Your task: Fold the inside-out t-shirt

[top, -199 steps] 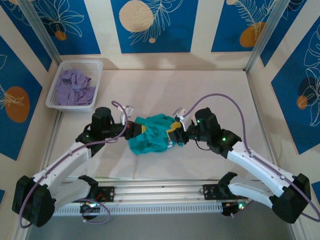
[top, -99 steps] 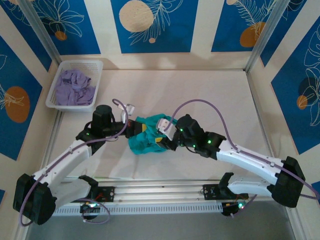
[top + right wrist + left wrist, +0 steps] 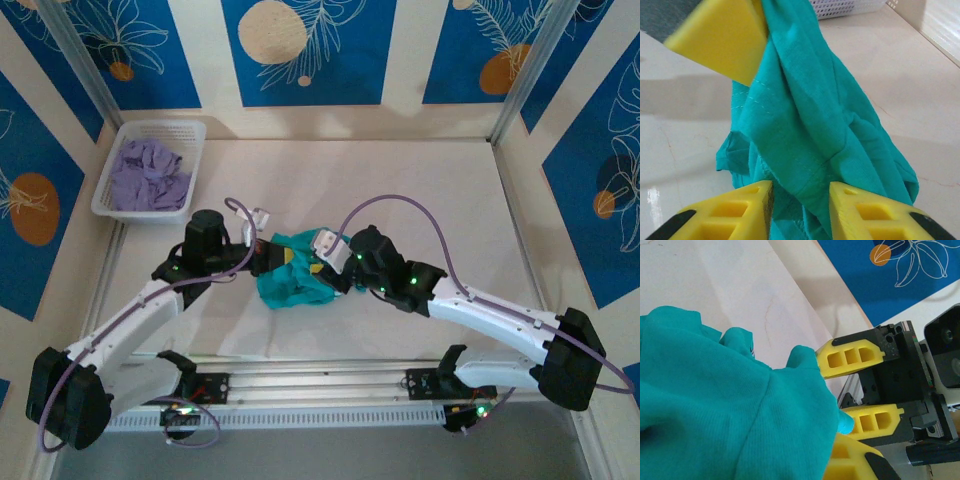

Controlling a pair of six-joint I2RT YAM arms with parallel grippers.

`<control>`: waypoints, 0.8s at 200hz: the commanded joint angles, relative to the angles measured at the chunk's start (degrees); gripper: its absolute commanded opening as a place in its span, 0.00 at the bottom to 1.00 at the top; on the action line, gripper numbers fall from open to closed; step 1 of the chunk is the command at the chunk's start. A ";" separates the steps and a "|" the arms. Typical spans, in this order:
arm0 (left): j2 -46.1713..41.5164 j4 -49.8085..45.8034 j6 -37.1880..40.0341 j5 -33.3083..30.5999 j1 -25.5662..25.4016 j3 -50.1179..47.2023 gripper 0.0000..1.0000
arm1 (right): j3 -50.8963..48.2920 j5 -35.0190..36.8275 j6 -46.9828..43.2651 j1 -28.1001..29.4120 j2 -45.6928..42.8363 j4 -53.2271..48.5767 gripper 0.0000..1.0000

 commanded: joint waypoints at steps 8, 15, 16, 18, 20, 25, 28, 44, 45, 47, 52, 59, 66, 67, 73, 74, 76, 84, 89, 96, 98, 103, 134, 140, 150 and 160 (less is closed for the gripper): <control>-0.11 0.87 0.53 1.70 0.60 0.76 0.00 | 1.65 1.65 -0.68 0.27 0.80 2.75 0.27; 0.00 0.90 0.57 1.69 0.57 0.67 0.00 | 1.71 1.41 -0.67 0.27 0.90 3.03 0.25; -0.03 0.90 0.54 1.69 0.59 0.67 0.00 | 1.71 1.32 -0.62 0.27 0.99 3.05 0.24; -0.06 0.90 0.51 1.69 0.59 0.69 0.00 | 1.75 1.25 -0.63 0.22 0.99 3.07 0.23; -0.06 0.94 0.55 1.69 0.60 0.67 0.00 | 1.80 1.16 -0.66 0.26 1.04 3.16 0.23; -0.04 0.98 0.50 1.71 0.60 0.60 0.00 | 1.93 1.01 -0.51 0.22 1.08 3.26 0.21; -0.03 1.05 0.45 1.69 0.60 0.58 0.00 | 1.96 0.92 -0.46 0.18 1.08 3.33 0.20; 0.09 1.32 0.39 1.61 0.60 0.40 0.00 | 2.06 0.57 0.10 0.07 1.05 3.63 0.16; 0.06 1.33 0.36 1.61 0.60 0.40 0.00 | 2.06 0.54 0.11 0.08 1.02 3.66 0.15; 0.03 1.38 0.38 1.60 0.60 0.38 0.00 | 2.04 0.48 0.17 0.09 1.00 3.66 0.15; 0.15 1.42 0.35 1.60 0.60 0.31 0.00 | 2.05 0.27 0.36 -0.03 0.87 3.74 0.13; 0.11 1.54 0.27 1.60 0.64 0.31 0.00 | 2.03 -0.17 0.67 -0.21 0.74 3.62 0.12; 0.12 1.60 0.25 1.60 0.60 0.25 0.00 | 2.05 -0.71 1.04 -0.46 0.44 3.54 0.11; 0.16 1.60 0.25 1.60 0.60 0.24 0.00 | 2.05 -0.80 1.07 -0.49 0.41 3.49 0.11; 0.25 1.60 0.39 1.61 0.61 0.29 0.00 | 2.06 -1.25 1.41 -0.68 0.19 3.44 0.10; 0.27 1.60 0.36 1.60 0.60 0.26 0.00 | 2.01 -1.33 1.43 -0.73 0.11 3.43 0.10; 0.33 1.60 0.38 1.65 0.60 0.23 0.00 | 1.98 -1.53 1.62 -0.82 0.03 3.43 0.10; 0.34 1.60 0.45 1.54 0.62 0.14 0.00 | 1.94 -2.27 2.07 -1.16 -0.44 3.30 0.10; 0.38 1.60 0.49 1.47 0.60 0.14 0.00 | 1.89 -2.74 2.37 -1.42 -0.65 3.25 0.10; 0.51 1.60 0.45 1.43 0.60 0.14 0.00 | 1.94 -3.41 2.85 -1.76 -0.99 3.00 0.10; 0.61 1.60 0.47 1.47 0.62 0.14 0.00 | 1.96 -3.67 2.98 -1.87 -1.06 2.99 0.10; 0.60 1.60 0.42 1.43 0.62 0.16 0.00 | 1.90 -4.27 3.36 -2.02 -1.26 2.89 0.09; 0.82 1.30 0.66 0.75 0.62 0.22 0.00 | 2.30 -7.73 5.03 -3.48 -2.08 1.79 0.07; 0.87 1.05 0.79 0.52 0.60 0.22 0.00 | 2.46 -8.42 5.39 -3.76 -2.23 1.44 0.07; 1.01 0.67 1.06 -0.03 0.60 0.31 0.00 | 2.78 -9.62 5.98 -4.19 -2.34 0.76 0.06; 1.12 0.31 1.21 -0.56 0.60 0.33 0.00 | 3.09 -10.72 6.55 -4.61 -2.43 0.03 0.05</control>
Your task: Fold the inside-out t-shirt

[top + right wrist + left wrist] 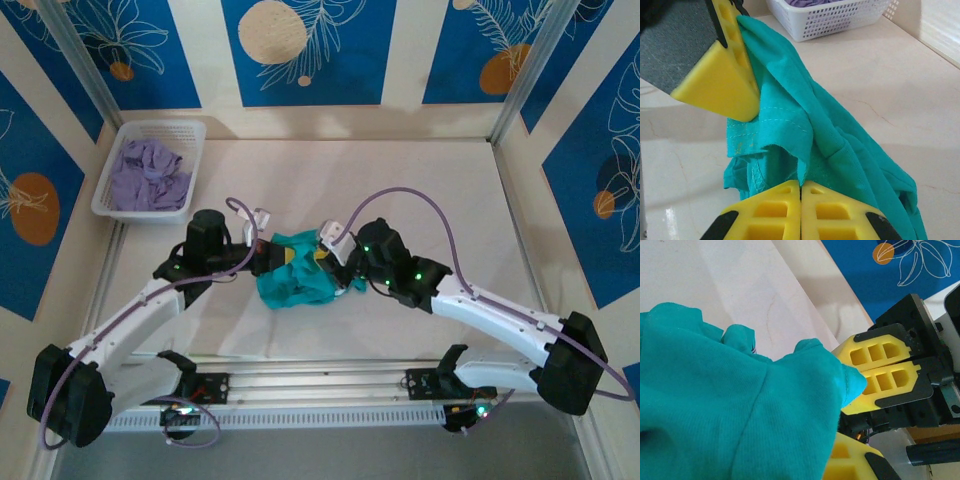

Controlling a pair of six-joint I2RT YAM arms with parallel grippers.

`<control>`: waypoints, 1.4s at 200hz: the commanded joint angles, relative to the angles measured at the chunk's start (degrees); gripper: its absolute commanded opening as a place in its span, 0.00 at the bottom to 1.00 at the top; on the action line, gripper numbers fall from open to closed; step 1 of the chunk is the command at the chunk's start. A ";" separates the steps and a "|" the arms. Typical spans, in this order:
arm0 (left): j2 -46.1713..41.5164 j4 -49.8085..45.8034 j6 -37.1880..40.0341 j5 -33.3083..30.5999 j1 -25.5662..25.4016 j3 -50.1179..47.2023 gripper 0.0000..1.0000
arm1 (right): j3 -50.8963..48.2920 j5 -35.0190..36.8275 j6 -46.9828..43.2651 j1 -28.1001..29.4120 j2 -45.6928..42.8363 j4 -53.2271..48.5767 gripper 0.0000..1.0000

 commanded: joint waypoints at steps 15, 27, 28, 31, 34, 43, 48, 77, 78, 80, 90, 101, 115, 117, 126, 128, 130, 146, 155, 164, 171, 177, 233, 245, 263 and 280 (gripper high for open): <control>0.55 -0.30 1.44 -1.81 0.60 0.40 0.00 | 2.91 -5.48 3.19 -1.16 -1.67 -2.24 0.02; 0.43 -1.26 1.76 -3.96 0.67 0.70 0.00 | 3.55 -6.51 4.40 -1.39 -1.65 -2.54 0.00; 0.43 -1.43 1.79 -4.14 0.68 0.73 0.00 | 3.62 -6.63 4.51 -1.42 -1.65 -2.52 0.00; 0.41 -1.77 1.89 -4.88 0.68 0.81 0.00 | 3.87 -6.98 4.93 -1.44 -1.60 -2.50 0.00; 0.35 -2.18 2.04 -5.55 0.71 0.96 0.00 | 4.14 -7.27 5.37 -1.52 -1.52 -2.44 0.00; 0.10 -3.34 2.56 -8.09 0.75 1.35 0.00 | 5.05 -8.30 6.81 -1.53 -1.19 -2.07 0.00; -0.08 -4.01 2.90 -9.47 0.77 1.59 0.00 | 5.66 -8.66 7.73 -1.53 -0.93 -1.86 0.00; -1.54 -6.57 4.75 -16.59 1.09 2.83 0.09 | 12.32 -7.93 12.41 -1.53 2.09 -3.25 0.00; -1.66 -6.64 4.78 -16.78 1.10 2.80 0.10 | 12.57 -7.78 12.55 -1.53 2.20 -3.35 0.00; -1.79 -6.69 4.85 -17.23 1.12 2.78 0.11 | 13.27 -7.68 12.81 -1.58 2.46 -3.63 0.00; -2.81 -6.76 5.23 -19.26 1.22 2.69 0.17 | 16.50 -6.83 14.59 -1.60 3.91 -5.03 0.00; -4.20 -6.64 5.65 -20.66 1.21 2.28 0.25 | 20.27 -5.96 17.07 -1.82 5.72 -6.57 0.00; -6.52 -5.25 5.55 -21.14 1.28 1.41 0.34 | 24.89 -6.10 20.00 -2.05 8.20 -8.51 0.00; -6.94 -4.91 5.48 -21.11 1.21 1.20 0.35 | 25.49 -6.12 20.37 -2.06 8.55 -8.79 0.00; -8.58 -3.27 4.97 -20.67 1.17 0.43 0.41 | 28.29 -6.29 21.87 -2.14 10.23 -9.96 0.00; -8.90 -2.88 4.74 -20.55 1.13 0.23 0.42 | 28.84 -6.32 22.11 -2.10 10.64 -10.25 0.00; -9.22 -2.52 4.62 -20.50 1.13 0.05 0.43 | 29.42 -6.31 22.39 -2.14 10.98 -10.57 0.00; -11.48 0.82 2.82 -19.18 0.83 -1.49 0.49 | 33.45 -6.14 24.14 -2.14 13.60 -12.43 0.00; -12.51 2.87 1.79 -18.45 0.41 -2.51 0.51 | 35.21 -5.86 25.07 -2.15 14.69 -13.05 0.00; -13.44 4.38 1.44 -18.11 -0.31 -3.50 0.53 | 36.67 -6.01 25.88 -2.19 15.78 -13.46 0.00; -14.12 4.92 1.87 -18.22 -1.01 -4.06 0.54 | 37.64 -6.12 26.32 -2.32 16.35 -13.69 0.00; -14.63 4.73 2.55 -18.71 -1.75 -4.36 0.55 | 38.15 -6.12 26.49 -2.37 16.82 -13.83 0.00; -14.66 1.47 7.10 -22.41 -4.28 -4.27 0.64 | 38.61 -7.80 27.91 -3.28 17.76 -12.35 0.00; -14.22 1.55 7.19 -22.27 -4.47 -4.38 0.66 | 38.52 -7.96 27.91 -3.44 17.62 -12.34 0.00; -14.14 1.89 7.27 -21.82 -4.87 -5.20 0.69 | 38.25 -8.12 27.82 -3.90 17.45 -12.30 0.00; -14.18 2.17 7.30 -21.92 -5.78 -6.01 0.71 | 37.95 -8.49 28.00 -4.63 17.24 -11.84 0.00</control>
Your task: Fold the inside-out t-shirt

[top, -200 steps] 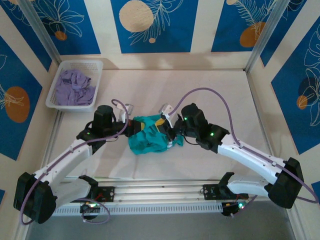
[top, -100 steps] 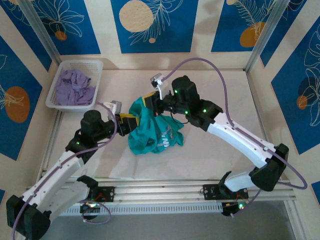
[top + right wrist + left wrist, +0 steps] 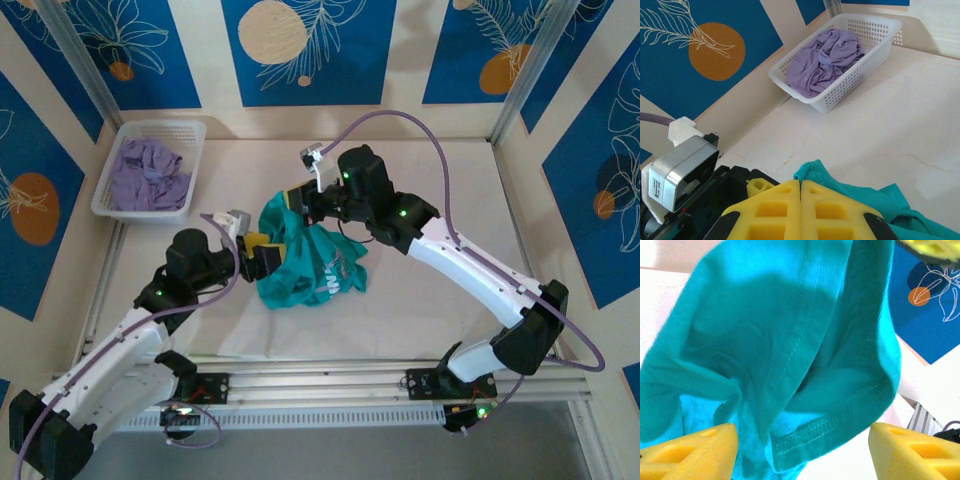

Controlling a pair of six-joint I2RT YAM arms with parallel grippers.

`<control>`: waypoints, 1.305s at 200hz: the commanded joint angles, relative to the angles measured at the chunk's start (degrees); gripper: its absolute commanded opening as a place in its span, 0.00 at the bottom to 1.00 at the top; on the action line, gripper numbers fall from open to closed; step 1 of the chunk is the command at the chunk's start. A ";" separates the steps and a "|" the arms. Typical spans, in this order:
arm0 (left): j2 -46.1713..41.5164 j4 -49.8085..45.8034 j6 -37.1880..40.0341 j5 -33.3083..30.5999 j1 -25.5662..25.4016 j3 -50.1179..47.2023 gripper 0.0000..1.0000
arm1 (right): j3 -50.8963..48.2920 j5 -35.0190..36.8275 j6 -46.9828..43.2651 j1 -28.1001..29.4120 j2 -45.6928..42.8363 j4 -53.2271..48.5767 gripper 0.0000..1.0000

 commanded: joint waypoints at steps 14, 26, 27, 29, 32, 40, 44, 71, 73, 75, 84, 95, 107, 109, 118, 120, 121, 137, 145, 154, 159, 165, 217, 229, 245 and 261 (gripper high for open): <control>0.70 1.47 1.24 -0.80 -2.26 -1.61 0.72 | 0.96 -1.98 1.32 -1.33 -0.57 1.71 0.00; 2.01 2.09 1.07 -0.58 -2.88 -1.47 0.72 | 0.87 -2.31 1.48 -1.57 -0.58 2.06 0.00; 2.19 2.15 1.03 -0.51 -2.92 -1.45 0.72 | 0.87 -2.31 1.48 -1.55 -0.55 2.06 0.00; 2.35 2.31 0.92 -0.42 -3.00 -1.50 0.72 | 0.81 -2.38 1.48 -1.60 -0.55 2.14 0.00; 2.77 2.54 0.78 -0.33 -3.16 -1.39 0.73 | 0.84 -2.48 1.54 -1.62 -0.59 2.16 0.00; 3.62 3.40 0.43 0.22 -3.36 -1.15 0.72 | 0.81 -2.70 1.54 -1.71 -0.53 2.25 0.00; 4.00 3.77 0.27 0.35 -3.40 -1.10 0.72 | 0.80 -2.75 1.56 -1.71 -0.55 2.26 0.00; 5.33 6.28 -0.84 -0.58 -3.40 -0.64 0.67 | 0.11 -2.78 1.48 -1.88 -0.95 2.42 0.00; 5.39 6.44 -0.90 -0.72 -3.36 -0.53 0.66 | 0.04 -2.76 1.52 -1.93 -1.02 2.49 0.00; 5.37 6.51 -0.94 -0.86 -3.28 -0.54 0.66 | 0.01 -2.80 1.56 -1.94 -1.02 2.55 0.00; 5.67 6.78 -1.28 -1.42 -3.32 -0.21 0.64 | -0.45 -2.76 1.68 -1.97 -1.26 2.85 0.00; 5.96 7.20 -1.91 -2.23 -3.19 0.00 0.61 | -0.84 -2.91 1.68 -1.96 -1.50 3.08 0.00; 6.06 8.15 -2.89 -2.52 -3.00 -0.09 0.59 | -1.12 -2.88 1.67 -2.04 -1.68 3.34 0.00; 6.06 8.36 -3.02 -2.52 -2.95 -0.11 0.59 | -1.21 -2.90 1.66 -2.05 -1.67 3.31 0.00; 6.05 9.10 -3.88 -2.52 -2.83 -0.19 0.58 | -1.32 -2.83 1.71 -2.06 -1.81 3.26 0.00; 6.06 9.19 -4.04 -2.48 -2.80 -0.13 0.57 | -1.32 -2.91 1.60 -2.06 -1.88 3.29 0.00; 6.06 9.27 -4.08 -2.47 -2.75 -0.12 0.57 | -1.33 -2.88 1.58 -2.01 -1.90 3.30 0.00; 5.98 9.60 -5.14 -2.65 -2.39 -0.23 0.53 | -1.56 -2.76 1.54 -2.14 -1.99 3.44 0.00; 5.89 9.74 -5.60 -2.86 -2.13 -0.29 0.50 | -1.58 -2.80 1.43 -2.14 -2.05 3.38 0.00; 5.83 9.91 -6.38 -3.11 -1.92 -0.54 0.46 | -1.73 -2.68 1.32 -2.15 -2.18 3.47 0.00; 5.80 10.08 -6.75 -3.11 -1.83 -0.64 0.45 | -1.79 -2.63 1.26 -2.21 -2.18 3.48 0.00; 5.80 10.21 -7.16 -3.14 -1.70 -0.75 0.43 | -1.79 -2.67 1.22 -2.23 -2.23 3.52 0.00; 7.33 10.21 -8.34 -1.49 -1.64 -0.67 0.37 | -2.22 -2.93 1.19 -2.49 -2.19 4.26 0.00; 7.93 9.96 -8.32 -1.03 -1.59 -0.53 0.36 | -2.29 -2.93 1.22 -2.58 -2.23 4.35 0.00; 8.51 9.52 -8.38 -1.12 -1.63 -0.42 0.33 | -2.25 -3.02 1.19 -2.67 -2.30 4.42 0.00; 8.56 9.54 -8.65 -1.82 -1.59 -0.65 0.29 | -2.36 -2.78 1.00 -2.77 -2.39 4.36 0.00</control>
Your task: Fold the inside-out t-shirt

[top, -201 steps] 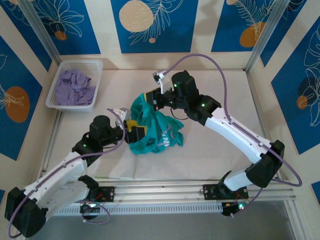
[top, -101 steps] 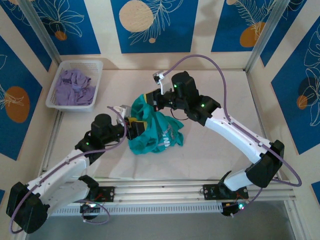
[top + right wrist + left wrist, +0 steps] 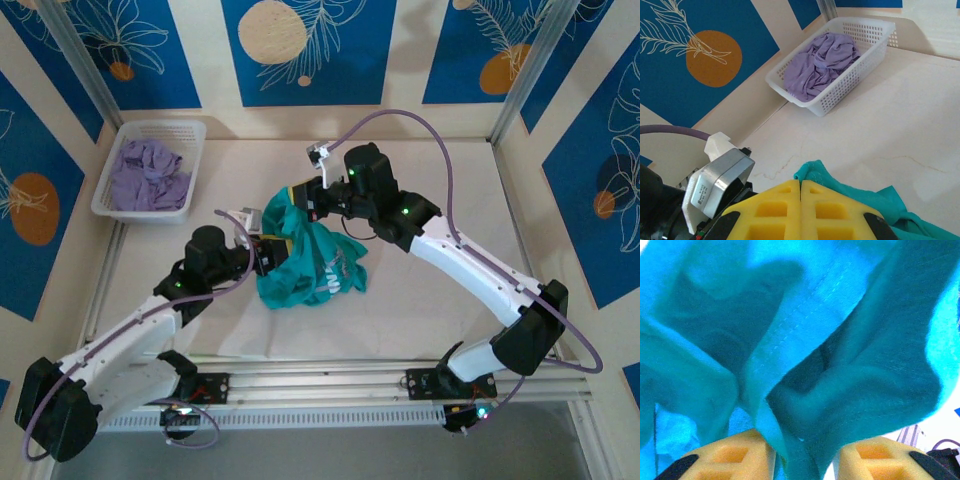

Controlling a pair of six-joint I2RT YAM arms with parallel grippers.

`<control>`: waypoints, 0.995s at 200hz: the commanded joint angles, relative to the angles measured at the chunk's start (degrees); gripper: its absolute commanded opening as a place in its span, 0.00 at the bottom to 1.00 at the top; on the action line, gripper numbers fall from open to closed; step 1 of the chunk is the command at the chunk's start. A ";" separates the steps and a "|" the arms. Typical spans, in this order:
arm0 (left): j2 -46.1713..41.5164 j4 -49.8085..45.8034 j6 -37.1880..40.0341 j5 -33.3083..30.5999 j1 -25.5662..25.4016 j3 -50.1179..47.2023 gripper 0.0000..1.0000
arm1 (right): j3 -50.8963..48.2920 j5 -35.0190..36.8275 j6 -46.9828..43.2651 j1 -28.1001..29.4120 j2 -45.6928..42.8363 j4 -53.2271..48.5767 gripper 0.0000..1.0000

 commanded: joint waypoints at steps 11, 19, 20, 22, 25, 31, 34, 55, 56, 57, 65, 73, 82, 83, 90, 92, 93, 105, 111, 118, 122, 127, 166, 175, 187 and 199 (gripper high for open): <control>0.08 0.56 -0.62 0.21 0.40 0.35 0.28 | -0.64 -0.73 -0.08 -0.56 -2.39 1.74 0.00; 0.01 0.38 -0.52 0.03 0.44 0.33 0.26 | -0.75 -0.79 -0.05 -0.72 -2.46 1.82 0.00; -0.03 0.37 -0.55 -0.06 0.43 0.31 0.26 | -0.77 -0.80 -0.07 -0.73 -2.42 1.82 0.00; -0.12 0.29 -0.57 -0.08 0.48 0.37 0.26 | -0.72 -0.74 -0.09 -0.75 -2.40 1.82 0.00; -0.20 0.21 -0.51 -0.18 0.44 0.31 0.26 | -0.80 -0.75 -0.09 -0.83 -2.51 1.82 0.00; -0.20 0.11 -0.48 -0.25 0.42 0.22 0.25 | -0.86 -0.69 -0.09 -0.86 -2.50 1.80 0.00; -0.24 0.09 -0.47 -0.25 0.48 0.23 0.25 | -0.91 -0.72 -0.05 -0.92 -2.54 1.77 0.00; -0.54 -0.41 -0.37 -0.29 0.61 0.13 0.23 | -1.12 -0.72 -0.18 -1.17 -2.72 1.79 0.00; -0.57 -0.42 -0.35 -0.31 0.60 0.13 0.23 | -1.13 -0.72 -0.14 -1.18 -2.68 1.81 0.00; -0.58 -0.47 -0.37 -0.27 0.59 0.13 0.23 | -1.13 -0.72 -0.16 -1.19 -2.67 1.81 0.00; -0.67 -0.81 -0.27 -0.28 0.64 0.13 0.23 | -1.24 -0.72 -0.10 -1.27 -2.69 1.91 0.00; -0.87 -0.96 -0.20 -0.46 0.69 0.13 0.23 | -1.31 -0.82 -0.03 -1.28 -2.74 1.99 0.00; -1.01 -1.04 -0.21 -0.54 0.79 0.02 0.22 | -1.45 -0.91 -0.04 -1.31 -2.77 2.03 0.00; -1.02 -1.05 -0.22 -0.57 0.77 0.03 0.22 | -1.47 -0.91 -0.02 -1.34 -2.71 2.06 0.00; -1.13 -1.19 -0.10 -0.51 0.82 0.04 0.21 | -1.46 -0.86 -0.07 -1.37 -2.69 2.16 0.00; -1.17 -1.22 -0.07 -0.57 0.86 -0.01 0.21 | -1.53 -0.82 -0.07 -1.37 -2.73 2.17 0.00; -1.20 -1.22 -0.06 -0.53 0.90 -0.01 0.21 | -1.55 -0.86 -0.04 -1.37 -2.73 2.17 0.00; -1.46 -1.61 0.07 -0.58 0.99 0.11 0.17 | -1.65 -0.82 -0.09 -1.50 -2.71 2.26 0.00; -1.64 -1.84 0.08 -0.79 1.02 0.09 0.16 | -1.70 -0.84 -0.02 -1.54 -2.78 2.26 0.00; -1.95 -2.08 0.28 -0.94 1.01 0.01 0.14 | -1.74 -0.73 -0.06 -1.63 -2.74 2.26 0.00; -2.12 -2.25 0.33 -1.09 0.95 -0.01 0.13 | -1.81 -0.70 -0.07 -1.63 -2.82 2.26 0.00; -2.30 -2.49 0.55 -1.21 1.01 -0.03 0.10 | -1.91 -0.72 -0.05 -1.72 -2.79 2.34 0.00; -4.99 -7.32 2.88 -2.77 1.84 1.02 0.00 | -2.08 -0.81 0.22 -1.97 -2.39 1.37 0.00; -5.89 -8.65 3.38 -2.93 2.32 1.49 0.00 | -1.45 -1.29 -0.16 -2.11 -1.77 -0.62 0.02; -6.94 -10.60 3.93 -3.28 2.99 2.17 0.00 | -0.42 -1.67 -1.13 -2.24 -0.95 -4.70 0.11; -7.93 -13.01 4.67 -3.61 3.78 3.08 0.00 | -1.10 -0.97 -2.08 -2.33 -1.10 -8.12 0.23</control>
